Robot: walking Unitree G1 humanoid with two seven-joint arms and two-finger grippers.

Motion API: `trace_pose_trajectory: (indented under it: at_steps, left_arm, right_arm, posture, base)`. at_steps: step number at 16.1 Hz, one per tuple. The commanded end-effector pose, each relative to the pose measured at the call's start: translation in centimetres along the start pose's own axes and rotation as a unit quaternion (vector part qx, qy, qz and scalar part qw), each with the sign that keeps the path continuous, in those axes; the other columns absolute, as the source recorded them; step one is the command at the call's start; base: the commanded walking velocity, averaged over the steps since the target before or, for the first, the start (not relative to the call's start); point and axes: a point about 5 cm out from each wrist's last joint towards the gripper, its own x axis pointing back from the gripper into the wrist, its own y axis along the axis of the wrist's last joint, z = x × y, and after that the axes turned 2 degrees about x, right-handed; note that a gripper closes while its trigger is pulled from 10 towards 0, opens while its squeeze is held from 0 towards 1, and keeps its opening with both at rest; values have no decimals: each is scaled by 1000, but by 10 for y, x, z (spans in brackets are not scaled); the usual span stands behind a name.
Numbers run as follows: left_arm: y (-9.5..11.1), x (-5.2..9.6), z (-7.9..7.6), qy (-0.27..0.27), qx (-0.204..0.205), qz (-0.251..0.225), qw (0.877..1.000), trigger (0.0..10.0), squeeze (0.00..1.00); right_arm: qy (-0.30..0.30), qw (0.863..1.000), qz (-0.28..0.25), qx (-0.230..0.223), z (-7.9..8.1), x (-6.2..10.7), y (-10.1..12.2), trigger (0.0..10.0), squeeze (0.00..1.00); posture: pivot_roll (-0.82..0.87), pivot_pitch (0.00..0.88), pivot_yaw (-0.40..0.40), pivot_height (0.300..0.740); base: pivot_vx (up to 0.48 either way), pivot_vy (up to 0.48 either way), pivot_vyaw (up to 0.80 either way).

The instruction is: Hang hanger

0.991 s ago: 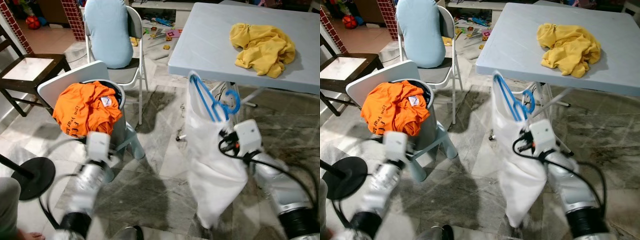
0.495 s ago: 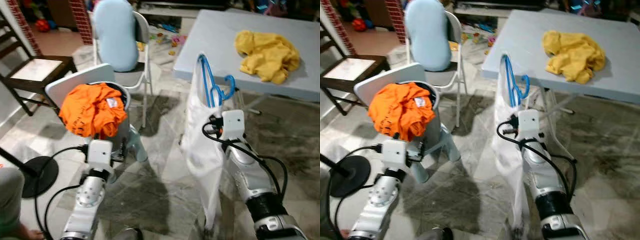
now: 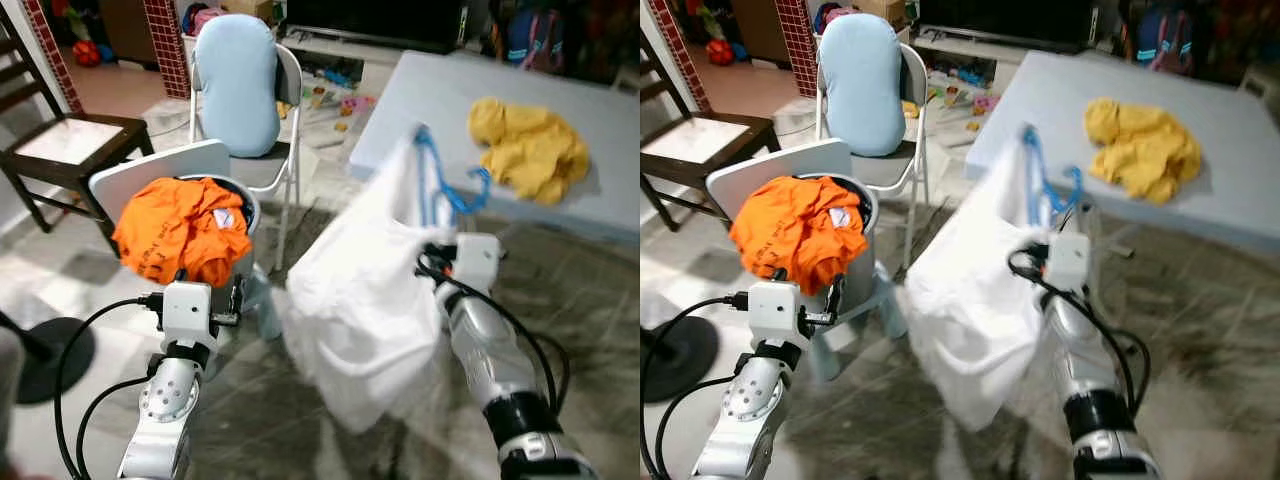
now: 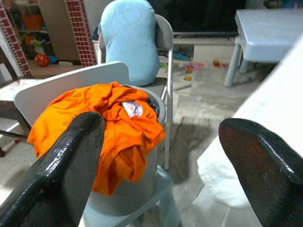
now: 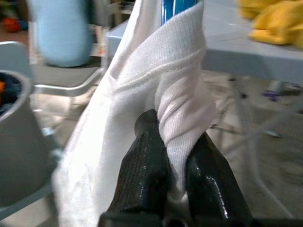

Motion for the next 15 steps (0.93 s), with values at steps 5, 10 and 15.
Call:
trace_pose_trajectory:
  at_steps: [5,10,15]
  left_arm:
    - [9,-8,1,1,-1,-14,1000,10000,0]
    - [3,-1,-6,-16,7,6,1000,10000,0]
    - [-2,5,-12,-7,10,20,1000,10000,0]
  right_arm:
    - [-15,999,-37,15,-5,1,11,10000,0]
    - [-21,999,-35,18,1,18,-6,10000,0]
    - [-16,997,-48,55,-8,26,-3,10000,0]
  posture:
    - [116,14,-82,740]
    - [91,42,-54,740]
    - [91,20,-60,740]
  base:
    - [472,0,-480]
    - [471,0,-469]
    - [0,0,0]
